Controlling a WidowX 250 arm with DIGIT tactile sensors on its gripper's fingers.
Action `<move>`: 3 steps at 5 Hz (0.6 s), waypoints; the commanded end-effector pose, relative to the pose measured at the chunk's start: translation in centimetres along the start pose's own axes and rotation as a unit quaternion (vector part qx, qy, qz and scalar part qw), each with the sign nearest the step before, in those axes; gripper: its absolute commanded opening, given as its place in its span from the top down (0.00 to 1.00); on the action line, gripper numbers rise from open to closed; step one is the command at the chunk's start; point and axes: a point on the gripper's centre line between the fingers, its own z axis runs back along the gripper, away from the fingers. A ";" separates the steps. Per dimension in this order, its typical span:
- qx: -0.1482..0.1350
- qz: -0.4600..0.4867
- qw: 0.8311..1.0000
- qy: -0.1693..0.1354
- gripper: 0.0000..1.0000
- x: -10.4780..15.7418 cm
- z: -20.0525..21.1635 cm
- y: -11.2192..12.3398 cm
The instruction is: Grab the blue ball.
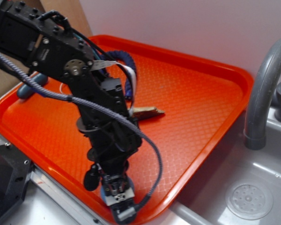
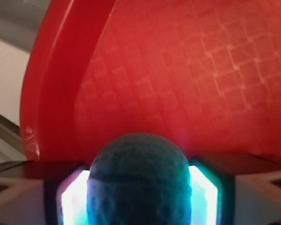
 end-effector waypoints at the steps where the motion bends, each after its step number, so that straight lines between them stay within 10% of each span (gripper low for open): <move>1: 0.050 0.071 0.995 -0.045 1.00 -0.6 6.1 4.9; 3: 0.081 0.241 0.958 -0.130 1.00 -2.9 15.0 13.6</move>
